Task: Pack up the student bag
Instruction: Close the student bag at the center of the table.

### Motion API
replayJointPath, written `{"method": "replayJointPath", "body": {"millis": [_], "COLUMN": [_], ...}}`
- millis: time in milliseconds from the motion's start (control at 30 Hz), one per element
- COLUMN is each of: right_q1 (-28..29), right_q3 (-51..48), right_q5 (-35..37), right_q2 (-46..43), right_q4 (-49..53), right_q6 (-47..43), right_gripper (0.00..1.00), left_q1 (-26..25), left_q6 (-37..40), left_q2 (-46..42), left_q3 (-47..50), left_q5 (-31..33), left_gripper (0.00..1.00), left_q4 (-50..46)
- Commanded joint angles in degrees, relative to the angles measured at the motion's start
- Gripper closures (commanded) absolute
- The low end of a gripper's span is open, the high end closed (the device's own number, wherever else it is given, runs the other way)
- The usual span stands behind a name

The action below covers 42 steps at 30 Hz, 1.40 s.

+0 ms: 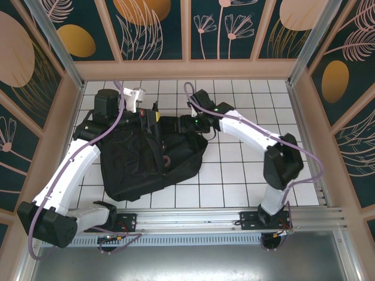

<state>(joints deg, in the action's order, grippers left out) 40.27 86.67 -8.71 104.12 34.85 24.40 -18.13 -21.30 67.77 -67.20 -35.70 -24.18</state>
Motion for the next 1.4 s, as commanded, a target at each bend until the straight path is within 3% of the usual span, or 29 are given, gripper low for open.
{"method": "replayJointPath", "body": {"millis": [0,100,267,300,433,600,700,767,867,1000,1067,1233,1367], "right_q1": [-0.2,-1.0,-4.6,-5.9,-12.7,-21.4,-24.0,-25.0,-24.9,-22.0,-19.4,-18.6,-20.4], "right_q3": [6.3,11.8,17.0,17.0,9.6,-4.8,-16.5,-25.3,-38.4,-50.8,-50.8,-44.0,-37.4], "right_q5": [1.6,4.0,4.6,4.5,3.3,5.0,8.3,7.8,3.6,-6.1,-6.5,12.6,26.8], "right_q2": [5.1,10.7,17.6,18.1,13.4,2.9,-5.6,-12.2,-22.6,-32.9,-34.6,-41.7,-48.2], "right_q4": [2.5,2.7,2.5,2.3,-3.6,-8.5,-10.4,-12.2,-16.1,-23.7,-22.1,-1.2,11.0], "right_q6": [-3.3,-3.7,-1.6,-0.6,6.0,13.9,18.1,21.0,26.2,32.4,31.5,28.2,29.3], "right_gripper": [0.21,0.29,0.80,0.86,0.93,1.00,0.99,0.98,0.96,0.82,0.75,0.57,0.51], "left_q1": [-0.4,-0.4,-0.4,-0.4,-0.4,-0.4,-0.4,-0.4,-0.4,-0.4,-0.4,-0.4,-0.4], "left_q6": [-1.1,-1.2,-3.1,-3.7,-4.0,-7.6,-12.6,-17.6,-25.6,-33.9,-36.4,-38.2,-39.3], "left_q2": [-1.8,-2.4,-2.6,-2.8,-3.6,-4.9,-5.9,-8.4,-13.3,-17.5,-18.7,-16.5,-15.0], "left_q3": [0.5,1.5,3.4,3.6,3.4,4.9,8.6,14.2,23.2,30.7,32.8,33.0,33.3], "left_q5": [-2.8,-2.4,-1.4,-0.7,5.2,13.4,14.0,13.0,16.8,18.7,20.2,22.7,23.6], "left_gripper": [1.00,0.92,0.65,0.59,0.41,0.36,0.31,0.28,0.26,0.25,0.25,0.25,0.25], "left_q4": [6.3,5.9,8.0,8.1,6.2,5.4,6.1,9.6,11.3,9.4,9.1,10.4,13.3]}}
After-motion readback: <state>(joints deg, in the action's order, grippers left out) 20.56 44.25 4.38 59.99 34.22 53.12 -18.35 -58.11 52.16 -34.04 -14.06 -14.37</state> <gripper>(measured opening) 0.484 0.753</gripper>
